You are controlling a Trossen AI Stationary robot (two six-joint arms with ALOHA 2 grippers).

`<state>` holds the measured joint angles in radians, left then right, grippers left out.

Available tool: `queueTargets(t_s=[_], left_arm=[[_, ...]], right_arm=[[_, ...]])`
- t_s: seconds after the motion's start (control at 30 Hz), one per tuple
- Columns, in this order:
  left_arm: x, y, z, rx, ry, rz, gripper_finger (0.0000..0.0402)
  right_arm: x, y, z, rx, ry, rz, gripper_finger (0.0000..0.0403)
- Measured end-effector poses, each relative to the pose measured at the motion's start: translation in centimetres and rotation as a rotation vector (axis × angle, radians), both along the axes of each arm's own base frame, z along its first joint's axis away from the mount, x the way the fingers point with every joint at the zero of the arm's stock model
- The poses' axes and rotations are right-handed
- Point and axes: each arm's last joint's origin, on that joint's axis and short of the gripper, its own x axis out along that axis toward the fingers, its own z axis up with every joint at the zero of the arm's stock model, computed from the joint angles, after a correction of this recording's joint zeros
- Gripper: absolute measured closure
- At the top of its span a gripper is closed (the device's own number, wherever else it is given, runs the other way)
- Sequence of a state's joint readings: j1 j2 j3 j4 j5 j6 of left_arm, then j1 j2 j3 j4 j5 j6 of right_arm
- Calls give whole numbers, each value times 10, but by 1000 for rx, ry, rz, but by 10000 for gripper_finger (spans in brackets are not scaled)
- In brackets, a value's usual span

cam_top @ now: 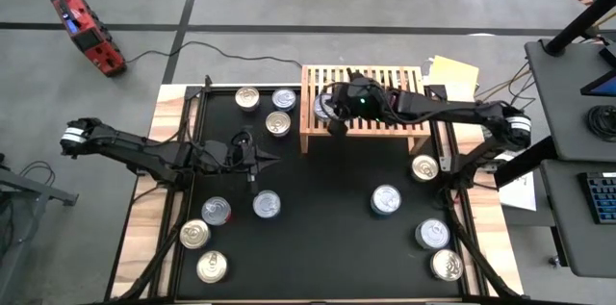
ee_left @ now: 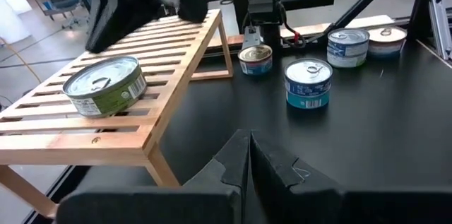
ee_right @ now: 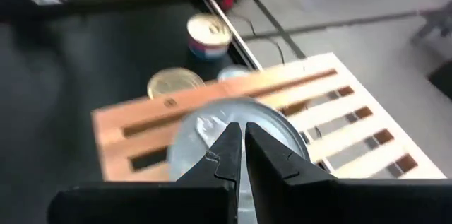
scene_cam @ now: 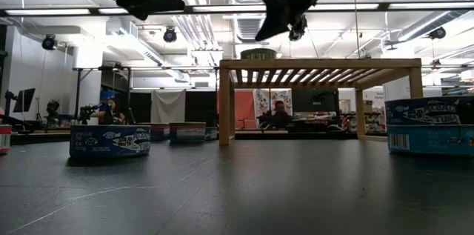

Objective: Stack canned seafood by type on shelf
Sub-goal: Put the green tuna can on the shelf

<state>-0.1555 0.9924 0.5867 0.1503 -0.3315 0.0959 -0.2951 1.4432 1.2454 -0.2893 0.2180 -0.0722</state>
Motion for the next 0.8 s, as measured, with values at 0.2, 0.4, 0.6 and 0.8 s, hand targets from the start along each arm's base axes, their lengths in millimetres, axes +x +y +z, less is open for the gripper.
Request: queueTargets(t_s=[0.2, 0.4, 0.6, 0.8], left_arm=[[0, 0, -2, 0, 0, 0, 400], [0, 0, -1, -1, -8, 0, 400], [0, 0, -1, -1, -9, 0, 400], [0, 0, -1, -2, -13, 0, 400]], right_arm=[[7, -9, -9, 22, 52, -25, 390], [8, -14, -10, 0, 71, -73, 390], [5, -20, -11, 3, 85, -93, 390], [4, -20, -14, 8, 97, -95, 390]])
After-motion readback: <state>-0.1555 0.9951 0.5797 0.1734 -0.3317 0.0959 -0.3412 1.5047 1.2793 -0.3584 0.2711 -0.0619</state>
